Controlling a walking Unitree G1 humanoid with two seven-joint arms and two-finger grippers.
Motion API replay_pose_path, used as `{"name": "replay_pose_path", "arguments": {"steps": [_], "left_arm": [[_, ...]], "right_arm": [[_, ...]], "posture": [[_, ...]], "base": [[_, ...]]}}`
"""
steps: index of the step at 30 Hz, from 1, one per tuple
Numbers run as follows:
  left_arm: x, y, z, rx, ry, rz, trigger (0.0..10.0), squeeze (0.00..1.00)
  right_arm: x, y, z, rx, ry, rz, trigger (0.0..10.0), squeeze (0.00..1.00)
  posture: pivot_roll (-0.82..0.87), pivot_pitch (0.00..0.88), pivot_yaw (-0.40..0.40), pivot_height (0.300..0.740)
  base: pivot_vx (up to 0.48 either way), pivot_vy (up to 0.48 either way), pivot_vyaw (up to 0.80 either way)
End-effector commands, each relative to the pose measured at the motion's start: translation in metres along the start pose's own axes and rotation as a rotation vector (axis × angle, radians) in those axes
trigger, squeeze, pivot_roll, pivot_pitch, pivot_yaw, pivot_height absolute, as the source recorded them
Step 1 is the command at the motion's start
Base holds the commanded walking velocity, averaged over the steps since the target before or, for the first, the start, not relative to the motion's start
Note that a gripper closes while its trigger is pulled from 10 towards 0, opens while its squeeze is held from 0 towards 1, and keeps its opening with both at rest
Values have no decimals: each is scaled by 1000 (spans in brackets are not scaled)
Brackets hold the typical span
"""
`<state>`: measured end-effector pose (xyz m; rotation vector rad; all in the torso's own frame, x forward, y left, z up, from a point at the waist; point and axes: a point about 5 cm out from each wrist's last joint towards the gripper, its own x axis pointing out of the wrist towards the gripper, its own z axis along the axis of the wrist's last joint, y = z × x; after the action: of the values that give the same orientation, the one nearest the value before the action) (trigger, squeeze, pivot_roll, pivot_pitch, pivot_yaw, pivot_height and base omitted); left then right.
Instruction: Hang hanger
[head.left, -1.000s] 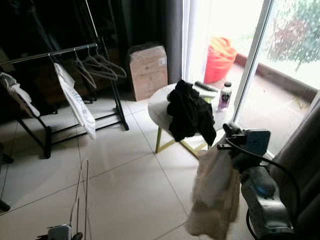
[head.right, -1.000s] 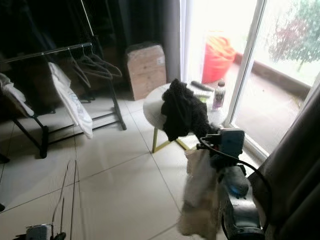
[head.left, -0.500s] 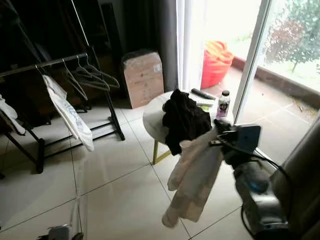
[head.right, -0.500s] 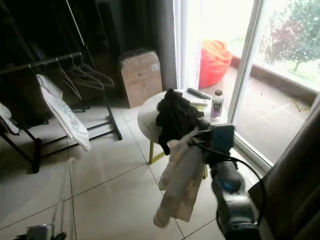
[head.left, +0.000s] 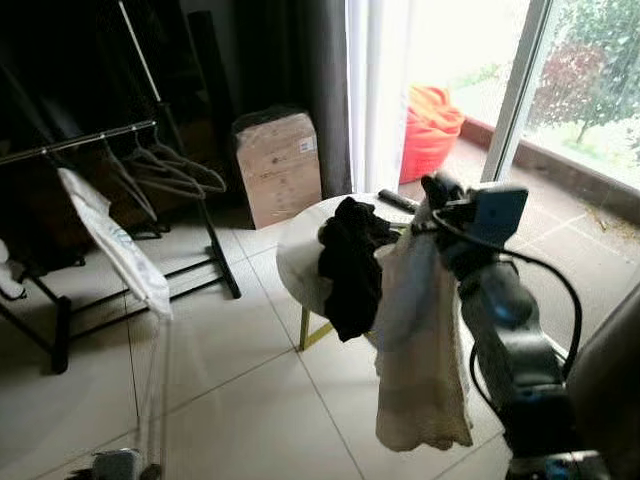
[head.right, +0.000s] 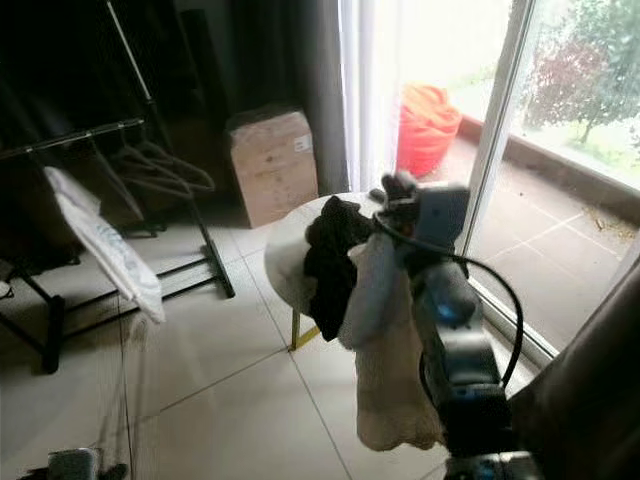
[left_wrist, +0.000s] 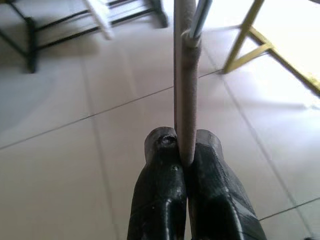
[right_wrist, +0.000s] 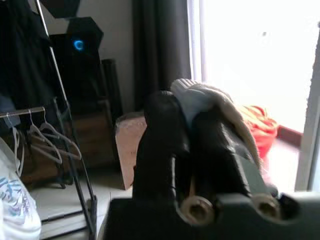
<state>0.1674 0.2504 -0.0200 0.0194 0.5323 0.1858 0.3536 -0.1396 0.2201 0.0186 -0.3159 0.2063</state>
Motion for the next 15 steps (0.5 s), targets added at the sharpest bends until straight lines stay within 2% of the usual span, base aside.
{"name": "replay_pose_path", "arguments": {"steps": [1, 6, 8, 12, 15], "left_arm": [[0, 8, 3, 25, -13, 20, 10000, 0], [-1, 8, 4, 27, -13, 18, 10000, 0], [-1, 8, 3, 27, -12, 21, 10000, 0], [-1, 8, 3, 28, -12, 21, 10000, 0], [-1, 8, 4, 29, -12, 20, 10000, 0]], "right_arm": [[16, 26, 18, -2, -61, 95, 10000, 0], [25, 39, 26, -6, -92, 143, 10000, 0], [31, 45, 28, -12, -97, 152, 10000, 0], [36, 49, 26, -6, -85, 148, 10000, 0], [39, 47, 24, 8, -77, 131, 10000, 0]], "posture": [[-58, 46, 59, 740], [-55, 49, 61, 740], [-51, 49, 62, 740], [-48, 51, 63, 740], [-46, 54, 64, 740]], "base": [[371, 0, 0], [371, 0, 0], [377, 0, 688], [376, 0, 758], [376, 0, 0]]}}
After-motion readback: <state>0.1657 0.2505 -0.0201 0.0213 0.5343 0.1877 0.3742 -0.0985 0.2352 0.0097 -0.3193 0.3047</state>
